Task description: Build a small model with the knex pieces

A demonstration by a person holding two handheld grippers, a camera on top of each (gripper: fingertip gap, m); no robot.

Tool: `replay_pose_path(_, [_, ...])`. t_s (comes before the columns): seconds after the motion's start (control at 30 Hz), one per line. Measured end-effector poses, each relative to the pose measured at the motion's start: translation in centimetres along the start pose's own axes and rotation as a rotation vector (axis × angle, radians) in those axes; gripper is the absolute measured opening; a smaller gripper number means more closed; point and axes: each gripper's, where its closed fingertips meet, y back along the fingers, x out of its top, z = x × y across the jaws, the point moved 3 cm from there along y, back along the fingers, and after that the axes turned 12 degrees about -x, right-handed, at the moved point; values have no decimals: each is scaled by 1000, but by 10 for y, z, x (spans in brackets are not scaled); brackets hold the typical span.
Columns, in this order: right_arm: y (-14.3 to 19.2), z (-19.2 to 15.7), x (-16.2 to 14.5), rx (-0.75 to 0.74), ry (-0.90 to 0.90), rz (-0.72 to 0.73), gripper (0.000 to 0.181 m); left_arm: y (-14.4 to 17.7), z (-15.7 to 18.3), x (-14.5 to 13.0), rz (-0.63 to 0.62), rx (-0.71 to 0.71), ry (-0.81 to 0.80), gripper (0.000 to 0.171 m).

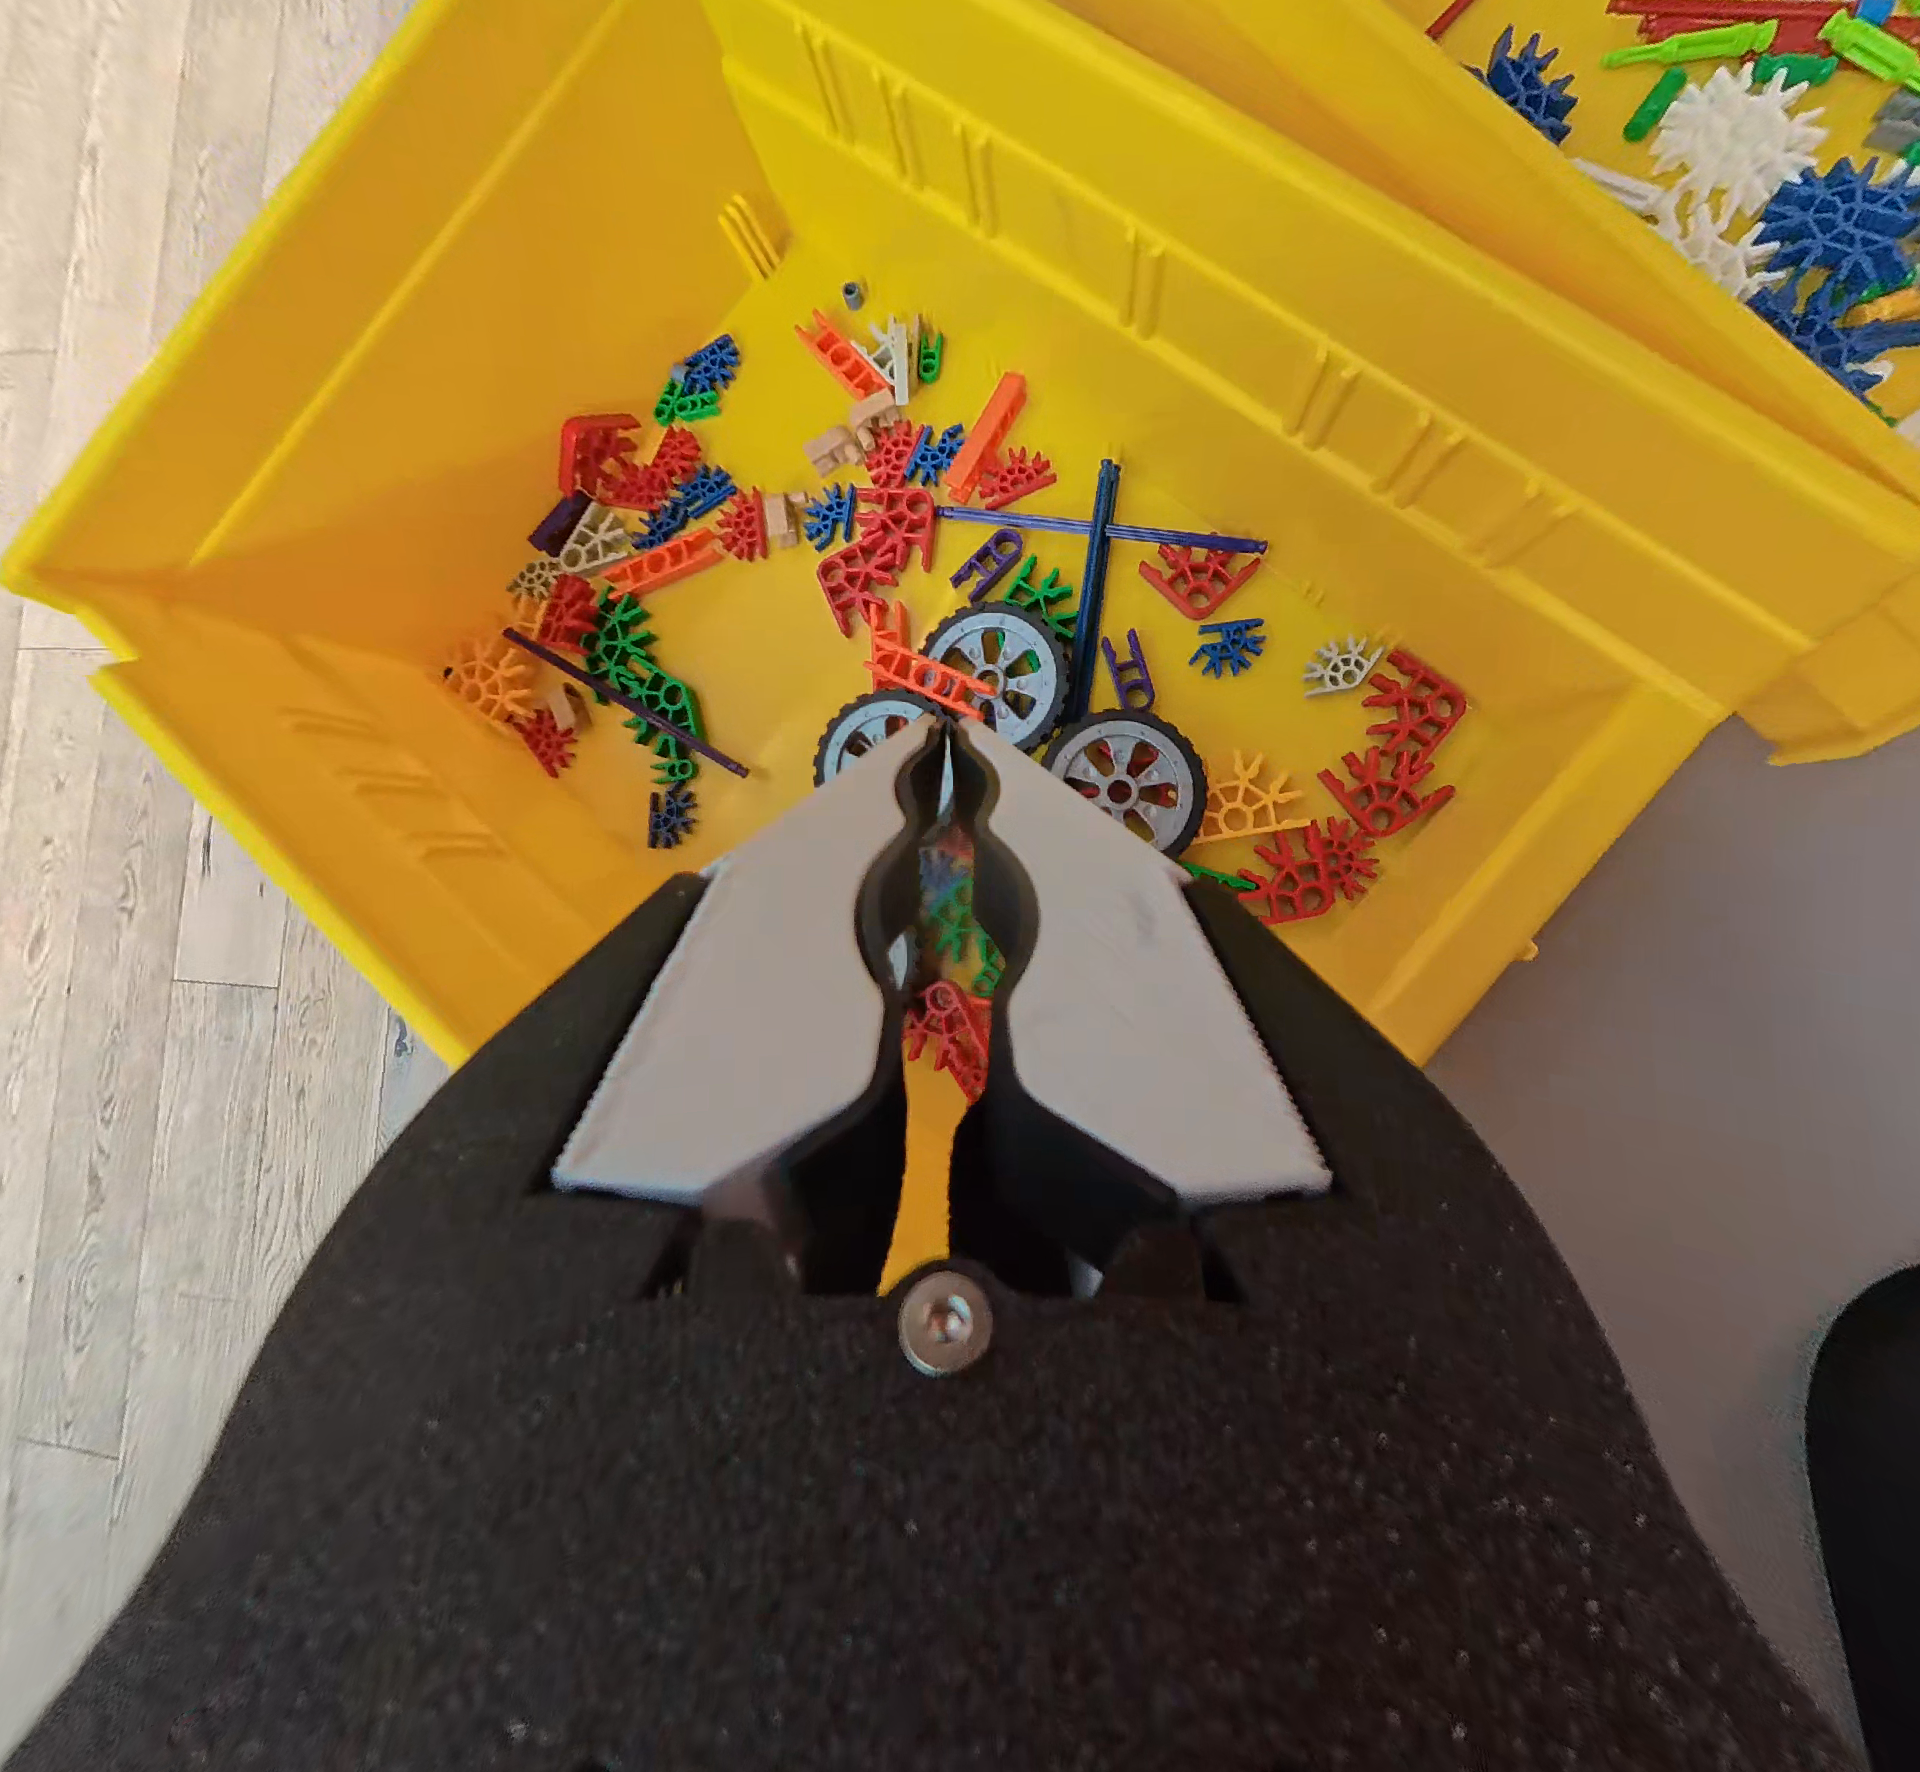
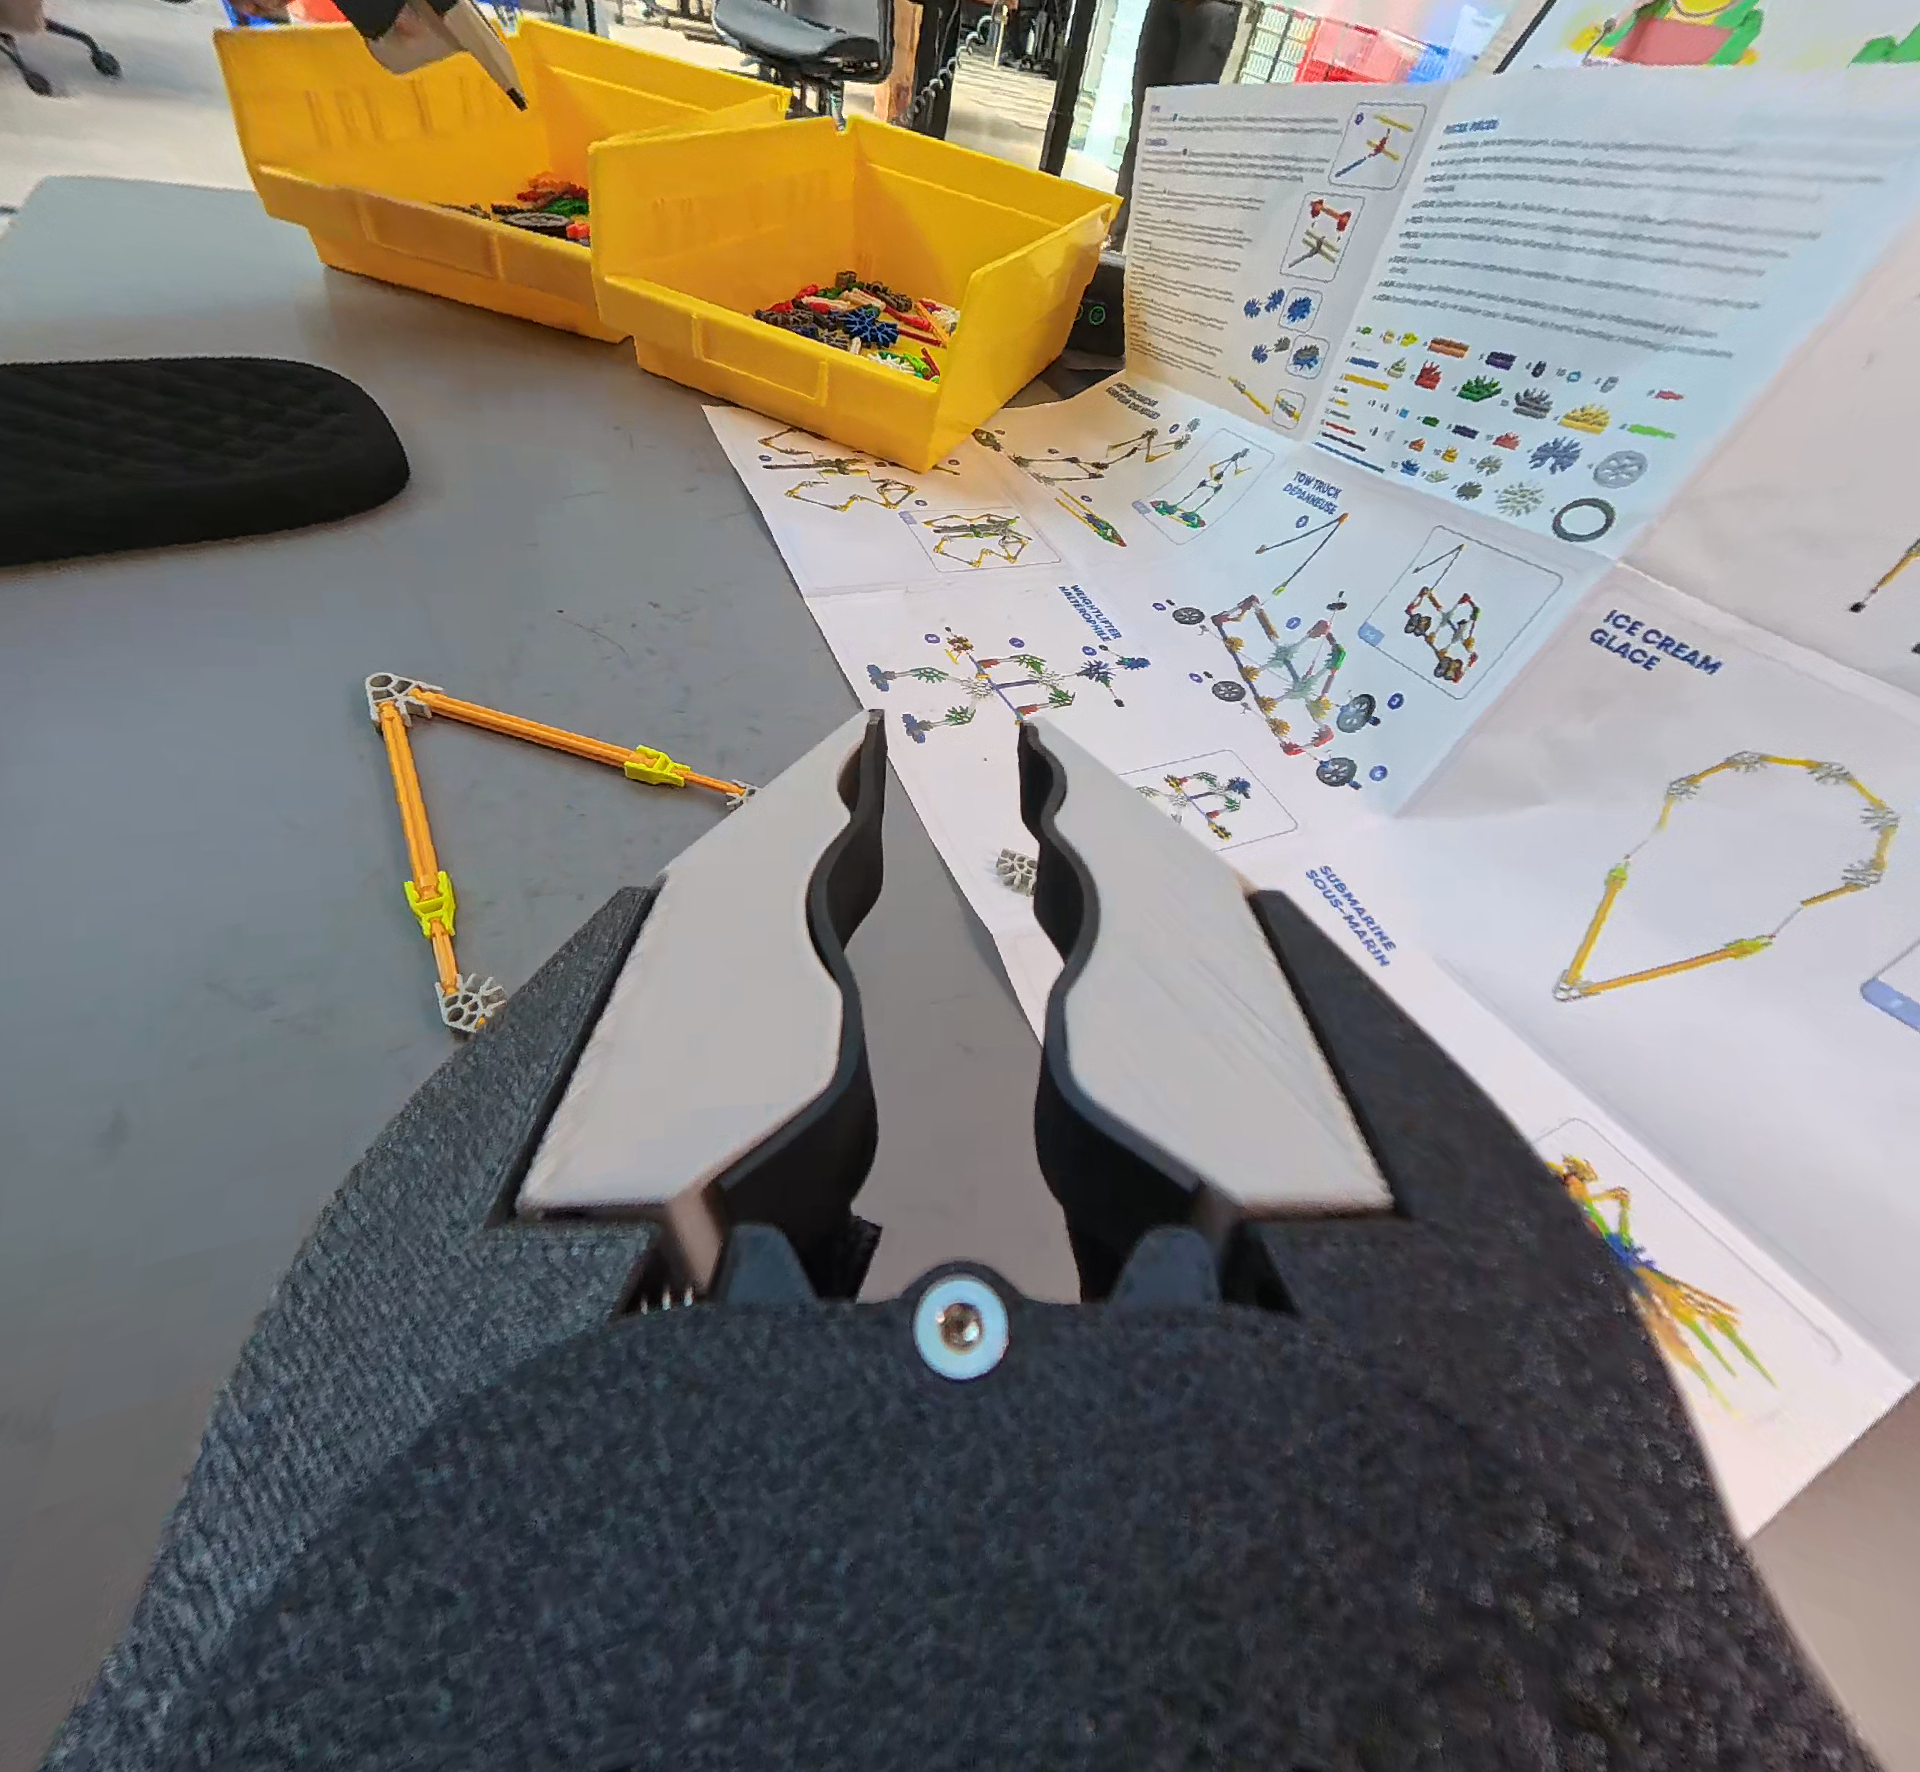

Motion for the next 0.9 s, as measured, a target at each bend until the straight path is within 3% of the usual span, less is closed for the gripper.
replay_pose_path(0.23, [2, 17, -3, 5, -157, 14, 24, 17, -35, 32, 92, 101, 17, 0])
replay_pose_path(0.37, [1, 18, -4, 6, -172, 9, 24, 26, -55, 46, 130, 164, 40, 17])
replay_pose_path(0.63, [-2, 15, -11, 25, -166, -20, 24, 45, -2, 87, 351, 123, -89, 18])
replay_pose_path(0.73, [-2, 15, -13, 31, -175, -26, 24, 43, 2, 90, 281, 189, -133, 23])
replay_pose_path(0.9, [-1, 15, -11, 30, -164, -24, 24, 9, -17, 68, 77, 70, -22, 41])
